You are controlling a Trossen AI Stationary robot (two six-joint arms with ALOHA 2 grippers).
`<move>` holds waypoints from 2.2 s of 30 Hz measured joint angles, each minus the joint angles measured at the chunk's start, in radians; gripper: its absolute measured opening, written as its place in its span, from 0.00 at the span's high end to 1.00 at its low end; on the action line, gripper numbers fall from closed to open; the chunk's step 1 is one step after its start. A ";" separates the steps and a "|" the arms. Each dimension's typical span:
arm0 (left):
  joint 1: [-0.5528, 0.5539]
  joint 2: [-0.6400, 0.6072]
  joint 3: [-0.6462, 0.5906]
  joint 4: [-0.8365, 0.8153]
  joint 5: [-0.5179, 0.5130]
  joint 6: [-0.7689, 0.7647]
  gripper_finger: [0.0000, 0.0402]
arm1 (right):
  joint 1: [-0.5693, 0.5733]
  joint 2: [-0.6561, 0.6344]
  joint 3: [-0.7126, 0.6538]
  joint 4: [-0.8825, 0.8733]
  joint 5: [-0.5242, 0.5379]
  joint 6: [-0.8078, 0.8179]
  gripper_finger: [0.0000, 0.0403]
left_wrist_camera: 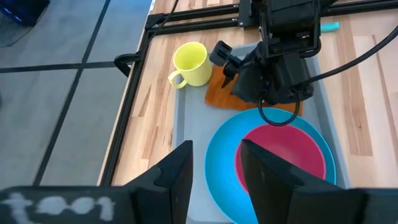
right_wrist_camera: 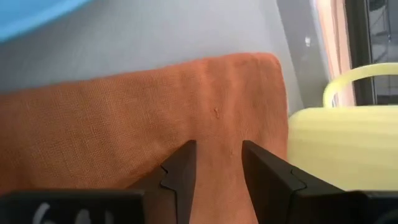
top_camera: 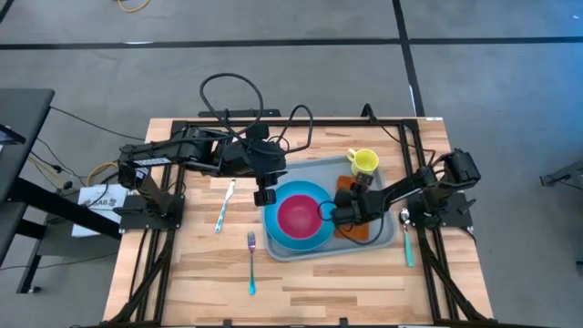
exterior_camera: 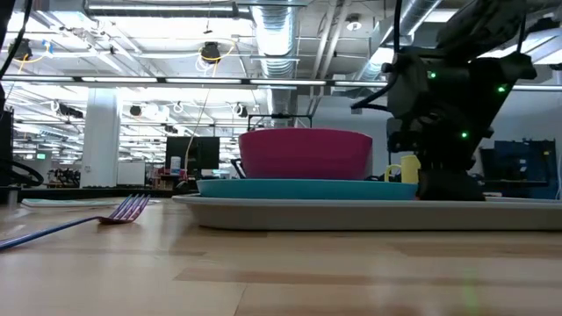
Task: Set up tray
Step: Put the brown napkin on the serving tray to the right of the blue plate
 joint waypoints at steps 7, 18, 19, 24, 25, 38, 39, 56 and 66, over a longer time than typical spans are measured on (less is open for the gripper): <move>0.000 0.000 0.000 -0.023 -0.001 0.000 0.69 | 0.070 -0.075 0.003 -0.067 0.005 0.162 0.70; 0.000 0.000 0.000 -0.038 -0.001 -0.038 0.69 | 0.276 -0.289 0.015 -0.053 -0.179 0.663 0.70; 0.000 0.000 0.000 -0.038 -0.002 -0.048 0.69 | 0.302 -0.285 0.015 -0.023 -0.182 0.672 0.70; 0.000 0.000 0.000 -0.039 0.009 -0.062 0.69 | 0.409 -0.204 0.015 0.064 -0.154 0.708 0.70; 0.000 0.000 0.000 -0.039 0.009 -0.063 0.69 | 0.421 -0.179 0.015 0.060 -0.142 0.710 0.70; 0.000 0.000 0.000 -0.035 0.010 -0.054 0.69 | 0.433 -0.038 0.019 0.001 -0.194 0.771 0.70; 0.000 0.000 0.000 -0.035 0.010 -0.053 0.69 | 0.439 -0.054 0.015 -0.025 -0.210 0.773 0.70; 0.000 0.000 0.000 -0.037 0.011 -0.053 0.69 | 0.516 -0.136 0.013 -0.240 -0.243 0.889 0.70; 0.000 0.000 0.000 -0.038 0.012 -0.053 0.69 | 0.517 -0.127 0.014 -0.328 -0.305 0.957 0.70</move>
